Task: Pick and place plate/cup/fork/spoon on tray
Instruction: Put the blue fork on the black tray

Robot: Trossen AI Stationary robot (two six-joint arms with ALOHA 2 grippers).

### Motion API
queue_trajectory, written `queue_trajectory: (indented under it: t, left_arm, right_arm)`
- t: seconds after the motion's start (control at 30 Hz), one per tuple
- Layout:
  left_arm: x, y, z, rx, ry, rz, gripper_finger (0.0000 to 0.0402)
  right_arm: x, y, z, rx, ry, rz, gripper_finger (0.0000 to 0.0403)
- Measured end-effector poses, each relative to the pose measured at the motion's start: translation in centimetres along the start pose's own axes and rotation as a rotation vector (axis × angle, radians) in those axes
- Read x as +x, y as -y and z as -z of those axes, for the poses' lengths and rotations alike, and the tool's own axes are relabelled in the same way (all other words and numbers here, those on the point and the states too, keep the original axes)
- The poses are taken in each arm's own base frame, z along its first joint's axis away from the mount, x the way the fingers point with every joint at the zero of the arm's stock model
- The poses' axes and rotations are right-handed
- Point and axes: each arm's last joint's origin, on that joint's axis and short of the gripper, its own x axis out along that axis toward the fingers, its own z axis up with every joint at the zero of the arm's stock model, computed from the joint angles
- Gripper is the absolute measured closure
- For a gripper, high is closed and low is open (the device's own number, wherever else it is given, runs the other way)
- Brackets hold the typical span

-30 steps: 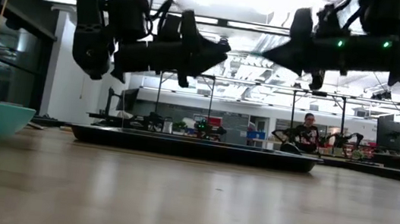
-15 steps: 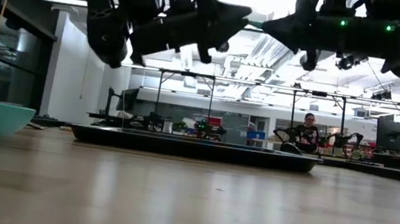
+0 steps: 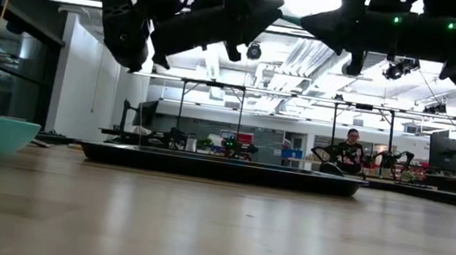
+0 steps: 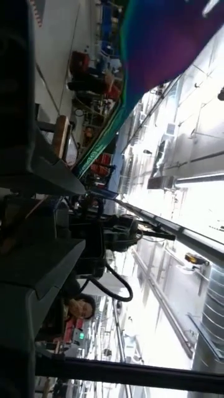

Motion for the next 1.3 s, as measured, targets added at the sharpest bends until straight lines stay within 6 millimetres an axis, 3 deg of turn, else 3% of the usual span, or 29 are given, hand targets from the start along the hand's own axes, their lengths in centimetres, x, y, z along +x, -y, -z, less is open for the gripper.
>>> queue_trajectory:
  t: [0.3,0.7,1.3]
  left_arm:
    - [0.0,0.0,-0.1,-0.03,-0.002,0.014,0.0286]
    - [0.0,-0.1,-0.1,-0.048,-0.004,0.019,0.0286]
    - [0.0,0.0,-0.1,0.002,-0.005,0.02,0.0286]
  right_arm:
    - [0.0,-0.1,-0.1,0.009,0.006,-0.015,0.0403]
    - [-0.5,-0.8,-0.9,-0.13,0.08,-0.018,0.0403]
    - [-0.6,-0.9,0.6,-0.119,-0.056,0.0,0.0403]
